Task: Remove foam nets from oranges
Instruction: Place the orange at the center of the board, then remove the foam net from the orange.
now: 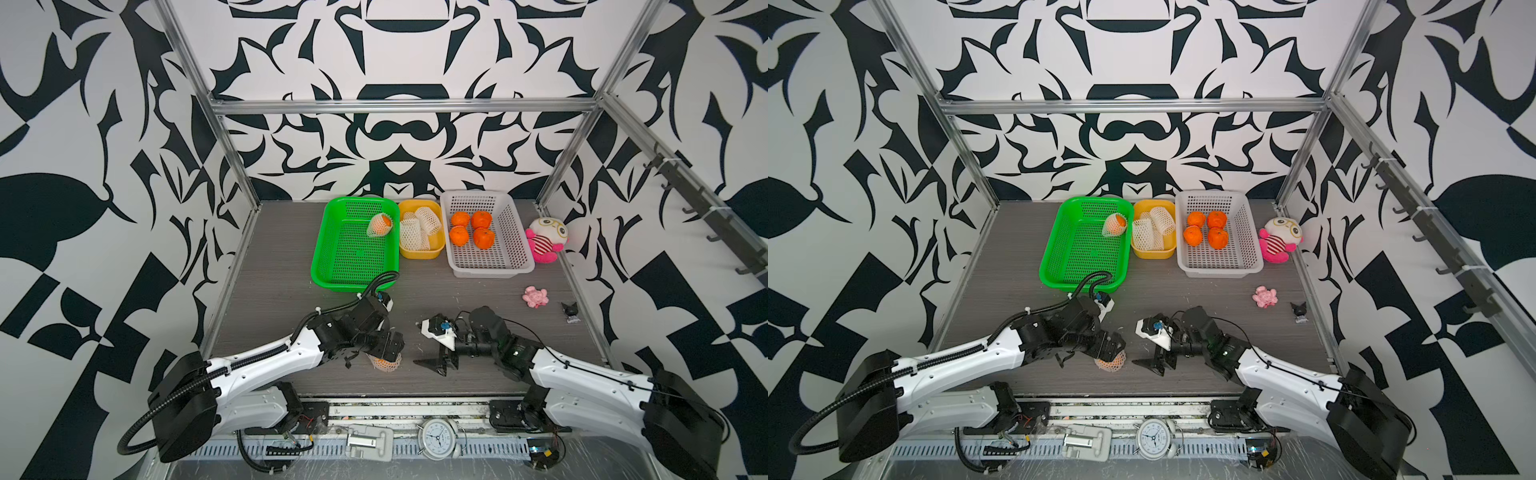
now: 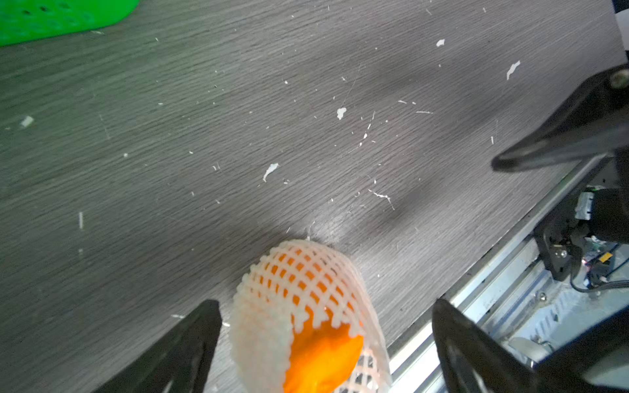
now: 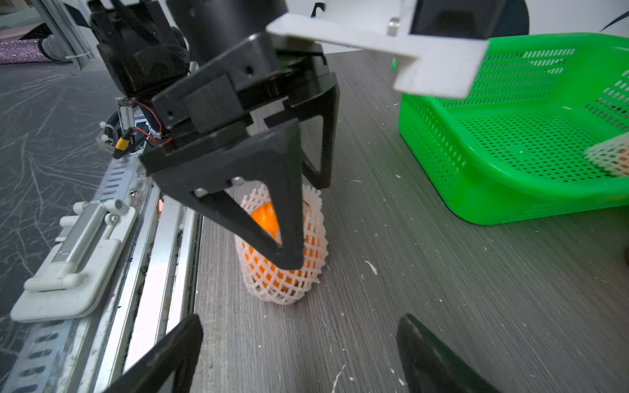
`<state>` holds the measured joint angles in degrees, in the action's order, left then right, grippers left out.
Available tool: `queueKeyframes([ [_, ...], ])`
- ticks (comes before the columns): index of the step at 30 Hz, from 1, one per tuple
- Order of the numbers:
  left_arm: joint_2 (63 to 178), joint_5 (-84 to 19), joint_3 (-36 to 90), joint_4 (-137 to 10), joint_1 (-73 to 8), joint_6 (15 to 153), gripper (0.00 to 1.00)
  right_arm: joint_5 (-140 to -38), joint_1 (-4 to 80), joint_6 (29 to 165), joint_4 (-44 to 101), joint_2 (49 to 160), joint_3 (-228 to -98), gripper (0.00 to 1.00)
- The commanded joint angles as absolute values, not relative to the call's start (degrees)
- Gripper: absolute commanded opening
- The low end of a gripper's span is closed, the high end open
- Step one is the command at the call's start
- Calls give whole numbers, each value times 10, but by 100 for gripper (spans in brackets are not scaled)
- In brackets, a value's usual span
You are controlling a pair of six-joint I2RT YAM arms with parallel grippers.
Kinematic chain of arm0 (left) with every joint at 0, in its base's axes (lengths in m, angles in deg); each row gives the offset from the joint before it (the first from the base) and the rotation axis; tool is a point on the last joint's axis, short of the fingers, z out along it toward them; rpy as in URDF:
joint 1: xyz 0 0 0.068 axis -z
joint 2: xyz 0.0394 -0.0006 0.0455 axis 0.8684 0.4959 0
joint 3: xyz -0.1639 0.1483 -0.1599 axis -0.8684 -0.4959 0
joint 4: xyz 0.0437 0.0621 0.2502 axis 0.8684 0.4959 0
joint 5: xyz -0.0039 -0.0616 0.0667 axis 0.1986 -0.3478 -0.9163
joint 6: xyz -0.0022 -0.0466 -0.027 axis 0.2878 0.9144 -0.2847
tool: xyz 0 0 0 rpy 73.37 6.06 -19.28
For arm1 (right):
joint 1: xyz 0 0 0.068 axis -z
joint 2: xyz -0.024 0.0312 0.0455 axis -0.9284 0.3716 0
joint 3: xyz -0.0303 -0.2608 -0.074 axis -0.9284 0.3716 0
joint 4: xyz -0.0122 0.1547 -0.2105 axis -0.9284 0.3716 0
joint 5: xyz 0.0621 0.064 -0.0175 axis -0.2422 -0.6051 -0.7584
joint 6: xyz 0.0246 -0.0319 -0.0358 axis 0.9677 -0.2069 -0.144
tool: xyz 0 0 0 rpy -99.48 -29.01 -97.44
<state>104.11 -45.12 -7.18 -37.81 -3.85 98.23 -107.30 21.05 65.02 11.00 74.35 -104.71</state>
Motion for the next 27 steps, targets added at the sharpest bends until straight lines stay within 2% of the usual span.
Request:
queueKeyframes([
  [1,1037,-425,-75,-397,-40,993,99,-1092,203,627,62,757,-1046,94],
  [5,1024,-437,-75,-384,-50,1004,99,-1099,197,623,-8,799,-1035,96],
  [9,951,-451,-92,-364,-108,1049,100,-1102,183,620,-47,859,-1053,96],
  [12,883,-413,-120,-386,-164,1060,99,-1107,177,619,-83,895,-1063,96],
  [15,863,-370,-127,-377,-209,1061,99,-1111,175,614,-92,924,-1079,96],
  [27,833,-231,-199,-435,-292,1111,99,-1116,148,610,-146,1026,-1140,99],
])
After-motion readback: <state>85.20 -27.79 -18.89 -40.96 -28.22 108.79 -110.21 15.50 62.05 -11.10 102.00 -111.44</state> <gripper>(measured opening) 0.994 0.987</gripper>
